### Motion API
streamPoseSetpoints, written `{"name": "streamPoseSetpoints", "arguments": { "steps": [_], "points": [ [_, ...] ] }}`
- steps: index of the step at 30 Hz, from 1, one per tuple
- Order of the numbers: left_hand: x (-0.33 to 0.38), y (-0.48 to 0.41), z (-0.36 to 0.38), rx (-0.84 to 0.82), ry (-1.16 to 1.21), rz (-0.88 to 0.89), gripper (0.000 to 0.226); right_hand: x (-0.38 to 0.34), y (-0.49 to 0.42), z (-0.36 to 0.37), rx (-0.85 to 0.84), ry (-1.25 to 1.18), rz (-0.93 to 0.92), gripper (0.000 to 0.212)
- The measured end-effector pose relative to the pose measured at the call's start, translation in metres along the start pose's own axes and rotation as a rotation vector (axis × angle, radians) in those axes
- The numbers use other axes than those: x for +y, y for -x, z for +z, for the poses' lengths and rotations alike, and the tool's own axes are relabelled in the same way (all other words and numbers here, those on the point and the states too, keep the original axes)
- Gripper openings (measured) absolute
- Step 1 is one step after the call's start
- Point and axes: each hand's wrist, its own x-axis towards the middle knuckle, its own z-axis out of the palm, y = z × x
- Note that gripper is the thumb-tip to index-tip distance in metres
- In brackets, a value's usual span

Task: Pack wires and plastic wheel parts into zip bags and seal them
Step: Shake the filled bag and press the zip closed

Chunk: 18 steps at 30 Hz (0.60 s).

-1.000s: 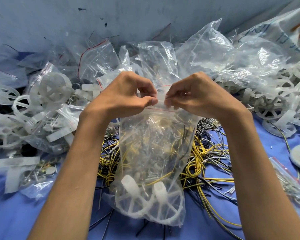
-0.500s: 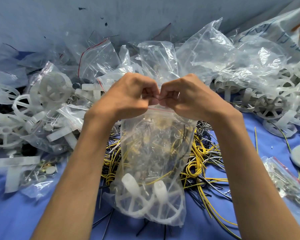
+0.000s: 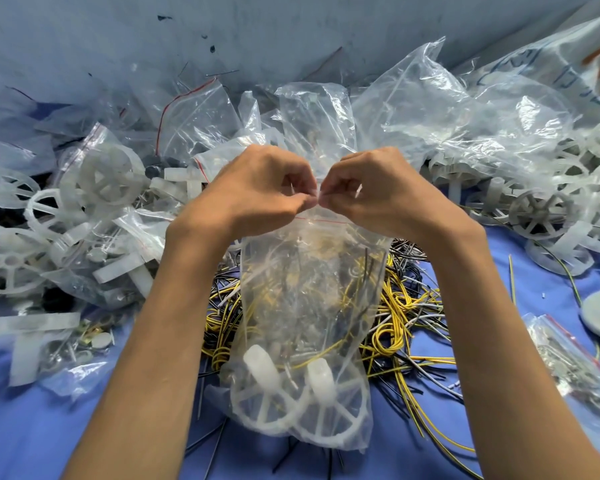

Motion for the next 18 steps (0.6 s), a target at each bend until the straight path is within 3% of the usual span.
{"name": "streamPoseSetpoints", "arguments": {
  "steps": [18],
  "points": [
    [-0.0029,-0.0025,0.0045,-0.015,-0.027,-0.102,0.037,0.0071,0.0025,-0.0047,-0.052,0.008,0.127,0.008]
  ]
}}
